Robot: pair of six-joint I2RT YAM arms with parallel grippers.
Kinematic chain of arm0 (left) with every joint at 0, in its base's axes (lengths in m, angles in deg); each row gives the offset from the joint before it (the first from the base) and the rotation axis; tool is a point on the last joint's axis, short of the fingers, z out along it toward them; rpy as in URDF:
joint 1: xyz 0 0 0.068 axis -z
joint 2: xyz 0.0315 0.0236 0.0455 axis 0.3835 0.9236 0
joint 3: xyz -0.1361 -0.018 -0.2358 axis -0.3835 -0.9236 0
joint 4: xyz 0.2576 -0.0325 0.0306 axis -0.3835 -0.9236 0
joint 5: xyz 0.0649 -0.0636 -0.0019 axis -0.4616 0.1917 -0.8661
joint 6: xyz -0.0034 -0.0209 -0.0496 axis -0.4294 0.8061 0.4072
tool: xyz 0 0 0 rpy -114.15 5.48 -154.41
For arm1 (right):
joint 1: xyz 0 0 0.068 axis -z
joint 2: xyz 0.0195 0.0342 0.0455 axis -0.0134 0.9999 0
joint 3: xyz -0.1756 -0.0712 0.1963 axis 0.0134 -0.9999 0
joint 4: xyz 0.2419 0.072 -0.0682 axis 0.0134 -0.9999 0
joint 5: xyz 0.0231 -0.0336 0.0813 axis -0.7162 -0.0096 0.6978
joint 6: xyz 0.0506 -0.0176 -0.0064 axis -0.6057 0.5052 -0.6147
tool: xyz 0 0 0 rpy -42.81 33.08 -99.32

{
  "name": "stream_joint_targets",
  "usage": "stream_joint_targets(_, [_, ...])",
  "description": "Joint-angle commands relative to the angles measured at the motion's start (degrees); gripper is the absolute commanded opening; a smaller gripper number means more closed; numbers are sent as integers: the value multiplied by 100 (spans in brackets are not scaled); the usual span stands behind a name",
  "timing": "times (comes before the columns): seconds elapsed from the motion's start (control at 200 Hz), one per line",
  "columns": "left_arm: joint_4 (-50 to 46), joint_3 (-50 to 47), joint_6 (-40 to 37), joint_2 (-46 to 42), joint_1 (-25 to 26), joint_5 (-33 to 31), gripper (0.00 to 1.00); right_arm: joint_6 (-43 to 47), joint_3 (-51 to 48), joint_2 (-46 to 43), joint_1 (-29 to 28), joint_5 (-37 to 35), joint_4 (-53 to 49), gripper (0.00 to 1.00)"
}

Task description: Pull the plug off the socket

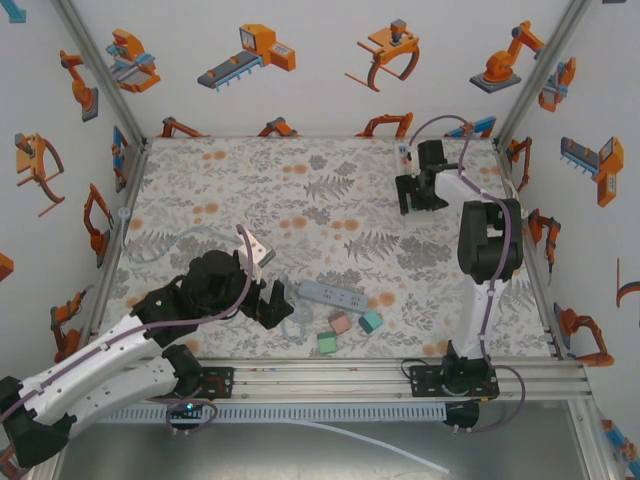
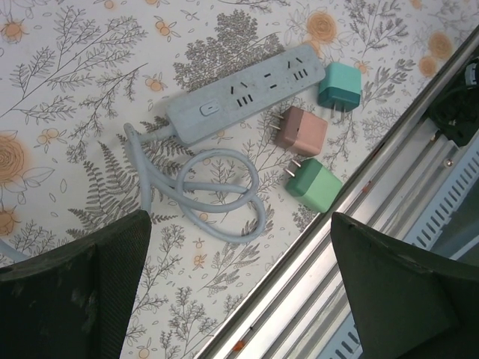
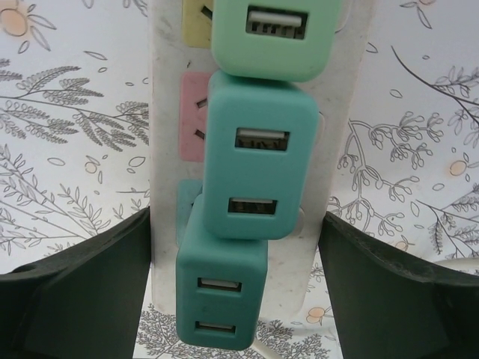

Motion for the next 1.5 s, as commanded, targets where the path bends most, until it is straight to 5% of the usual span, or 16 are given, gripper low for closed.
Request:
stream_joint_targets(0.0, [81,-91,28,-94,31,-144,97,426,-97,-310,-97,758,31,56])
stream_joint_targets(0.295, [-19,-158,99,-211,33,-458,97,2495,-666,-829,-1024,1884,-265,53])
stream_joint_targets(0.516, [-39,-268,171,-273,31,-491,97,4070,-725,-808,-1787,1690,-1088,53])
stream_joint_targets(0.841, [-47,-243,112,-146,24,-511,97,5728,-1099,-1107,-2140,2221,-1753,53])
stream_joint_targets(0.986, [39,-252,120,-81,24,-493,97,5948,-1404,-1327,-2132,2106,-1434,57])
stream_joint_targets(1.182, [58,-235,179,-8,24,-601,97,5813,-1888,-1807,-2132,2306,-606,77])
stream_joint_targets(1.497, [-93,36,611,48,-134,-1230,97,5609,-2063,-2407,-2079,2815,-431,87])
